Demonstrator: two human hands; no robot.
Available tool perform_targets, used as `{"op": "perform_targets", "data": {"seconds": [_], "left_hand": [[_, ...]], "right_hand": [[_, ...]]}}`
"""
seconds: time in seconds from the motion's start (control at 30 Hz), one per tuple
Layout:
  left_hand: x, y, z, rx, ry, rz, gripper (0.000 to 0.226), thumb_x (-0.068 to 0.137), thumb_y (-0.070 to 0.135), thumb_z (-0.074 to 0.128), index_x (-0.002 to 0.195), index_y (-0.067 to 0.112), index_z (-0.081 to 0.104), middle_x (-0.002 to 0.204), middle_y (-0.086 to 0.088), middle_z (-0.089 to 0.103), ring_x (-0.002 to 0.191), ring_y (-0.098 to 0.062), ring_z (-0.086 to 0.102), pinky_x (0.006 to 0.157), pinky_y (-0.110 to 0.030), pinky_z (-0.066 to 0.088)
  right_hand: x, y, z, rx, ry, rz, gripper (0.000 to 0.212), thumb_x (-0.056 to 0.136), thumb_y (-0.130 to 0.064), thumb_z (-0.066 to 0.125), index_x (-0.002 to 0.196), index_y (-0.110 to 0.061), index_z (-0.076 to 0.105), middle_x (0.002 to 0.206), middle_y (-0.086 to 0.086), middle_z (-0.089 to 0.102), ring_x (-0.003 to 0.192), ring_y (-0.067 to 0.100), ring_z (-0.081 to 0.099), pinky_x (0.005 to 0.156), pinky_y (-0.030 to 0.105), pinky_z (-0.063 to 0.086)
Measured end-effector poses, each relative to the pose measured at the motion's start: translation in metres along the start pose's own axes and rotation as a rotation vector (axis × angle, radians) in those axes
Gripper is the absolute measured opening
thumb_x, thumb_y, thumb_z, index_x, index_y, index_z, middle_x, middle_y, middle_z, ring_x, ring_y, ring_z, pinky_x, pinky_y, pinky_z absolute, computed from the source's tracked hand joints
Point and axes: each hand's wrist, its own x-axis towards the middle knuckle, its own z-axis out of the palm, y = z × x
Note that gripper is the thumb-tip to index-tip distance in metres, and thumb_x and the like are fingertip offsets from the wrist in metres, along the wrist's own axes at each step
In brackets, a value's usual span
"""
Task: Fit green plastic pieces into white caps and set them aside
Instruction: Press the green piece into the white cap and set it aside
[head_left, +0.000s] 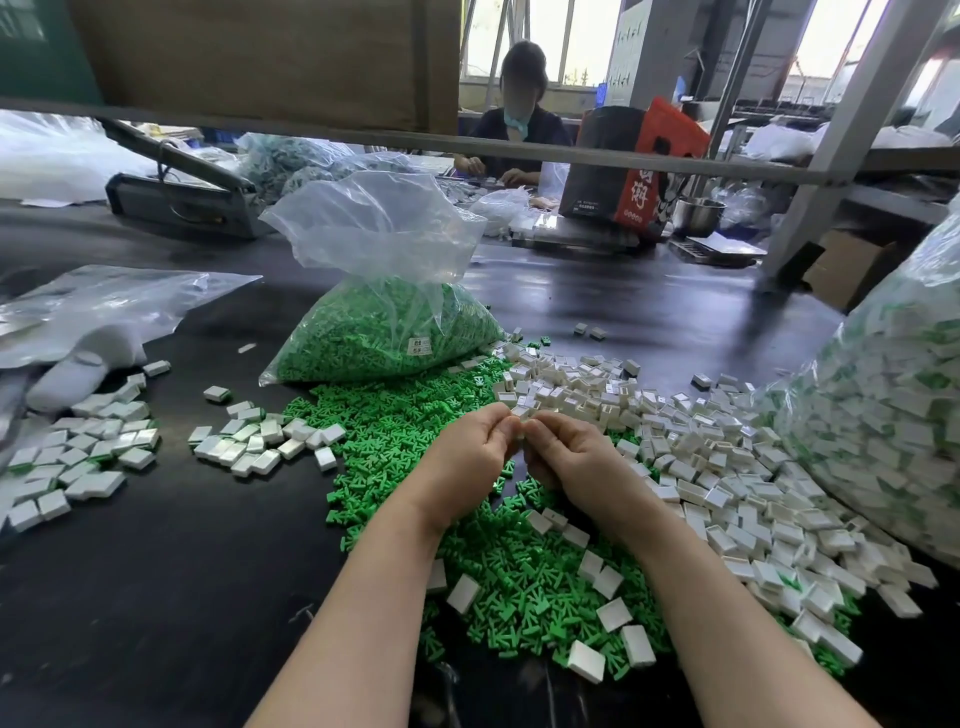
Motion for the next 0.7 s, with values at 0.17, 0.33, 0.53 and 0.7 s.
{"op": "perform_targets", "data": {"seconds": [0.17, 0.33, 0.53, 0.7], "left_hand": [[-0.0012, 0.007, -0.0038, -0.08, 0.026, 0.053, 0.015, 0.098, 0.012, 0.056, 0.092, 0.009, 0.069, 0.081, 0.0, 0.07, 0.074, -0.002, 0.062, 0.072, -0.016, 0.052], [-0.004, 0.0088, -0.0075, -0.12, 0.061, 0.081, 0.014, 0.091, 0.005, 0.065, 0.103, 0.006, 0.071, 0.086, -0.002, 0.073, 0.078, -0.004, 0.067, 0.074, -0.014, 0.053], [-0.0017, 0.0088, -0.0044, -0.144, 0.142, 0.081, 0.014, 0.085, 0.006, 0.072, 0.097, 0.012, 0.074, 0.083, 0.011, 0.07, 0.074, 0.007, 0.066, 0.07, -0.008, 0.049], [0.0013, 0.0088, -0.0007, -0.12, 0.171, 0.075, 0.014, 0.084, 0.01, 0.074, 0.098, 0.01, 0.076, 0.091, 0.007, 0.062, 0.081, 0.005, 0.062, 0.077, -0.006, 0.046]], "right_hand": [[-0.0004, -0.0021, -0.004, 0.156, 0.039, -0.037, 0.033, 0.094, -0.034, 0.053, 0.09, -0.003, 0.064, 0.06, -0.005, 0.052, 0.054, 0.009, 0.043, 0.052, 0.02, 0.037], [-0.0002, -0.0023, -0.006, 0.147, 0.045, -0.039, 0.034, 0.089, -0.047, 0.054, 0.07, -0.022, 0.066, 0.059, -0.002, 0.051, 0.055, 0.015, 0.038, 0.054, 0.029, 0.031], [0.0001, -0.0092, -0.004, 0.176, -0.031, 0.184, 0.071, 0.082, -0.074, 0.027, 0.071, -0.012, 0.059, 0.058, 0.002, 0.053, 0.047, 0.011, 0.042, 0.042, 0.017, 0.032], [0.0004, -0.0069, -0.0008, 0.357, -0.086, 0.187, 0.065, 0.088, -0.068, 0.033, 0.072, -0.013, 0.062, 0.061, 0.003, 0.054, 0.05, 0.012, 0.042, 0.044, 0.022, 0.026]]}}
